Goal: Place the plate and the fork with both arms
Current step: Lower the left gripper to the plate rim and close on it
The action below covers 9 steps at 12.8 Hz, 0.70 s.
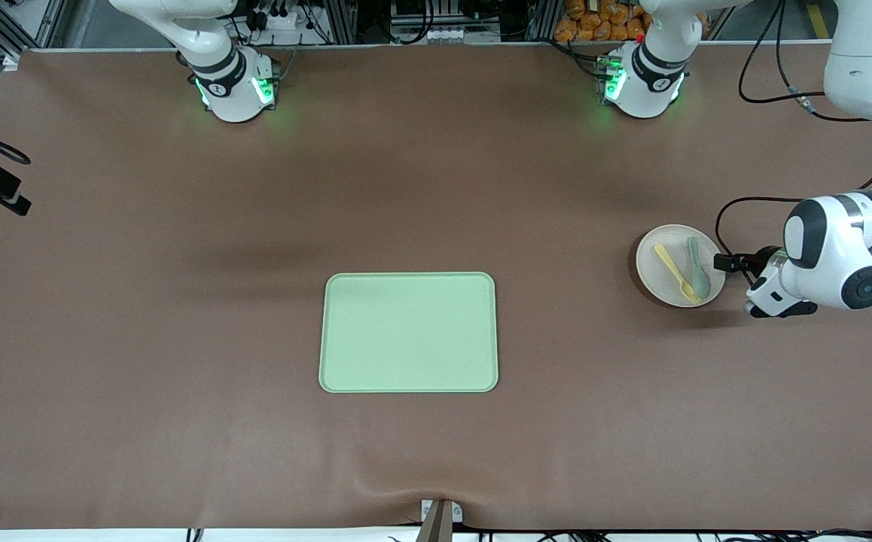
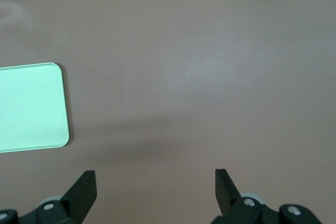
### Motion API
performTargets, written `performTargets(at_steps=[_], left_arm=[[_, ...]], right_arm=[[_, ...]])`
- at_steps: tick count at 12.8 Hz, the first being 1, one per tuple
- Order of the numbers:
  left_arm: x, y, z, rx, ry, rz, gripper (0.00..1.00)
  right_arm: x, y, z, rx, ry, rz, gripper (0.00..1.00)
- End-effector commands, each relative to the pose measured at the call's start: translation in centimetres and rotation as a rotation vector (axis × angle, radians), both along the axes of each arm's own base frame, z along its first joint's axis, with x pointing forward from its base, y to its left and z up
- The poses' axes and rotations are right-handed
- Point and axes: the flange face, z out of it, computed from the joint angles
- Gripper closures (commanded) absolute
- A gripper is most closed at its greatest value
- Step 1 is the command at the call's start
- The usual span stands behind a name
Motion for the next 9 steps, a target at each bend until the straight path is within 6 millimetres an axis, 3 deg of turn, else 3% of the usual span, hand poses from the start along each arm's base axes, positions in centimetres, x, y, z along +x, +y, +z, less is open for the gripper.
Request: performTargets(at_steps=[1, 9], left_arm=[[-0.6, 0.8, 0.5, -0.004, -0.037, -0.011, 0.00], [0.5, -1.5, -1.4, -0.027, -0.086, -0.047, 0.00]], right_arm=[[-0.3, -0.3, 0.2, 0.002, 0.002, -0.001, 0.00], [-0.3, -0.3, 0.2, 0.002, 0.002, -0.001, 0.00]])
